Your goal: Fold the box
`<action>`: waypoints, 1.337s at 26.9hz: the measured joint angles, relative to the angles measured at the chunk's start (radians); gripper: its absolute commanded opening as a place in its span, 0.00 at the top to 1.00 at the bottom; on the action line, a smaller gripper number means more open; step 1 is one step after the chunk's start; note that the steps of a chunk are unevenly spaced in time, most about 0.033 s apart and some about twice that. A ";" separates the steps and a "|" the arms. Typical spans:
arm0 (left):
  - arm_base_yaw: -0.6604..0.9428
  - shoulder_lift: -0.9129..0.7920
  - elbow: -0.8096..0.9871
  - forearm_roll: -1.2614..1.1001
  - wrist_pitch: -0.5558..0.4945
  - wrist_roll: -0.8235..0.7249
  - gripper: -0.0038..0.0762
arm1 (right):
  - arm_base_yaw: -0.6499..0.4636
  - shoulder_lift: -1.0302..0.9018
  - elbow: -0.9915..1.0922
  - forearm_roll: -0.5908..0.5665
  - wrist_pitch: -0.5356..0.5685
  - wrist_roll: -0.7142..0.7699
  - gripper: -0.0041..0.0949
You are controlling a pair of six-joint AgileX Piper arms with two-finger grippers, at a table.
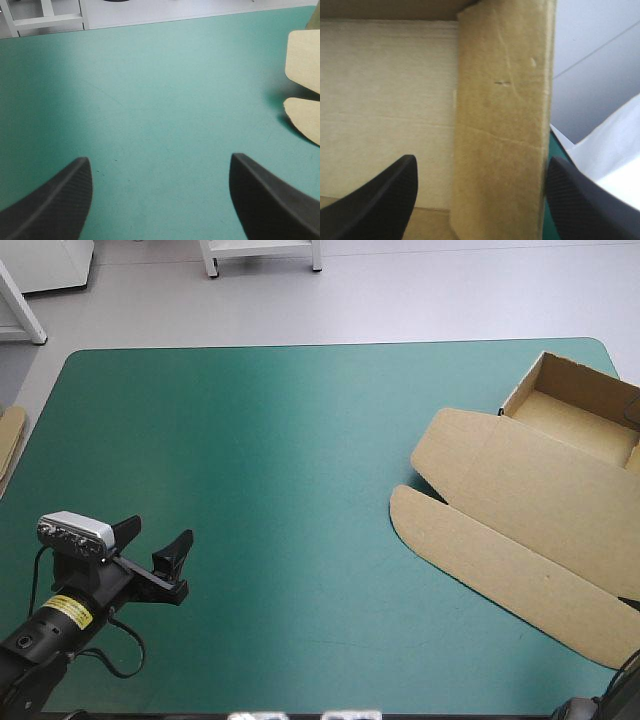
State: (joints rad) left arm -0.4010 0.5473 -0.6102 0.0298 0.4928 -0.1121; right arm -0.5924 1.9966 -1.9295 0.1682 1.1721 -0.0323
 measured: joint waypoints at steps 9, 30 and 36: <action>0.000 0.000 0.000 0.001 0.000 0.000 0.27 | 0.024 -0.222 0.061 0.240 0.009 -0.122 0.39; 0.000 0.000 0.000 0.030 0.000 0.000 0.27 | 0.744 -1.101 0.875 0.151 -0.335 -0.167 0.39; 0.000 0.000 0.031 0.038 -0.011 0.013 0.27 | 0.754 -1.401 1.327 0.167 -0.579 -0.211 0.40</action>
State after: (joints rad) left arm -0.4010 0.5473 -0.5791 0.0676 0.4819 -0.0988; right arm 0.1620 0.5952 -0.6021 0.3350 0.5934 -0.2436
